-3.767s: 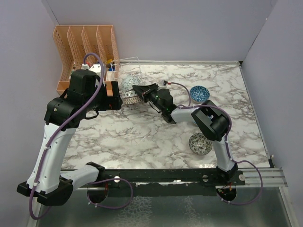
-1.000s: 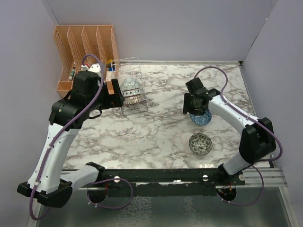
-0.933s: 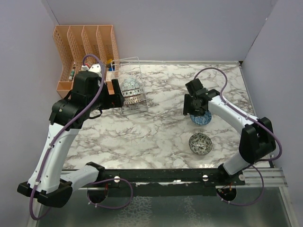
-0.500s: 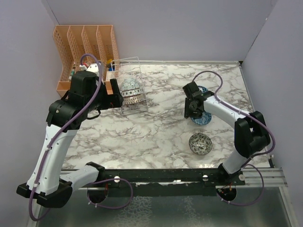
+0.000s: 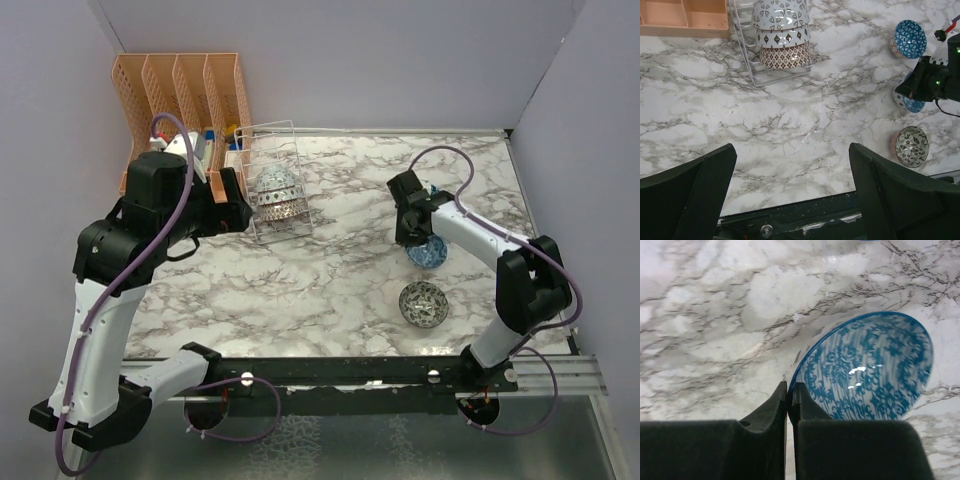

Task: Load the bowls into the dish rack

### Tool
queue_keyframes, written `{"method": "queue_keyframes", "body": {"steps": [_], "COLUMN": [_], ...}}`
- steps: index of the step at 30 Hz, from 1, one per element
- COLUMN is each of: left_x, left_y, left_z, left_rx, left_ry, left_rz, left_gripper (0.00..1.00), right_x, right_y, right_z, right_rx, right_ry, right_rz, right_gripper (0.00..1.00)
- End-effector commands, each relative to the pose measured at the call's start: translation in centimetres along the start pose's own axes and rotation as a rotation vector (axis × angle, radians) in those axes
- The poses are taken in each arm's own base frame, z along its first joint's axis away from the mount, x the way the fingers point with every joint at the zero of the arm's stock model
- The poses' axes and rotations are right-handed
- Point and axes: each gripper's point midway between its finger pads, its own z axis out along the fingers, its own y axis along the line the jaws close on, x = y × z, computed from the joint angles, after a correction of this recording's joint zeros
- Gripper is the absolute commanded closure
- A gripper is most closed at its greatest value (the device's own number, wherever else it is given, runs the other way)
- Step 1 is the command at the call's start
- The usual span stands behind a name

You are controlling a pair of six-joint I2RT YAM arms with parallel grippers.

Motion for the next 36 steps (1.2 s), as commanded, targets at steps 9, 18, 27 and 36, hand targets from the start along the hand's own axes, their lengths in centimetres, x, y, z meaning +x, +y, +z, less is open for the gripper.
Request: {"method": "queue_keyframes", "body": {"steps": [9, 18, 27, 36], "left_x": [-2.6, -3.2, -2.2, -1.3], "left_y": [-0.8, -1.5, -1.8, -1.7], "left_z": [-4.1, -5.9, -7.3, -8.5], "left_rx": [0.037, 0.080, 0.122, 0.144], "left_ry": [-0.077, -0.093, -0.083, -0.074], "left_rz": [0.056, 0.067, 0.064, 0.104], "left_gripper": [0.02, 0.02, 0.02, 0.02], "right_x": [-11.8, -18.6, -21.9, -21.0], "right_y": [16.7, 23.7, 29.2, 32.0], "right_z": [-22.0, -35.0, -34.0, -28.7], "right_rx": [-0.905, -1.353, -1.390, -1.244], "right_ry": [-0.525, -0.966, -1.187, -1.237], "right_rz": [0.273, 0.563, 0.865, 1.065], "right_gripper": [0.99, 0.99, 0.99, 0.99]}}
